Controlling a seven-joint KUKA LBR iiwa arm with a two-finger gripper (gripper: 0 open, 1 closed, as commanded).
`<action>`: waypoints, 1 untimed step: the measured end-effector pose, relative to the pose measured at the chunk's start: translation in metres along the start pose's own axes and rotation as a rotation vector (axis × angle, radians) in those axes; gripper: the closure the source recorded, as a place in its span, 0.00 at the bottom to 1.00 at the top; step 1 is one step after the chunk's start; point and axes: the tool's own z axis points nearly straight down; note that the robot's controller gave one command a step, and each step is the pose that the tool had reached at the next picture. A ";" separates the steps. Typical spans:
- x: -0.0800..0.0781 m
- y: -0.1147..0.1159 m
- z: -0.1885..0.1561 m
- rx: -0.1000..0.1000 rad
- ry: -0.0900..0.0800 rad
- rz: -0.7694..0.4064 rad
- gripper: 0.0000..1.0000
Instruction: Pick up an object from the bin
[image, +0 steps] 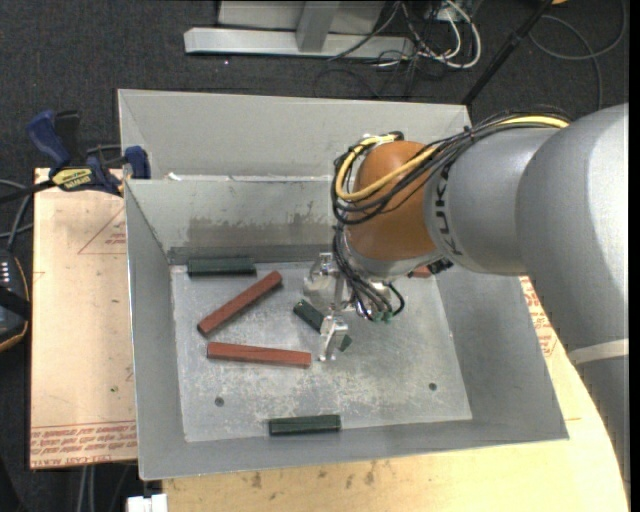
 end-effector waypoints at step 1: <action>0.005 -0.011 -0.004 -0.007 -0.016 0.256 1.00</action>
Offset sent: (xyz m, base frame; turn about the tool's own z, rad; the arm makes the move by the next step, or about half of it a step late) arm 0.0000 0.0000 0.0000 0.0000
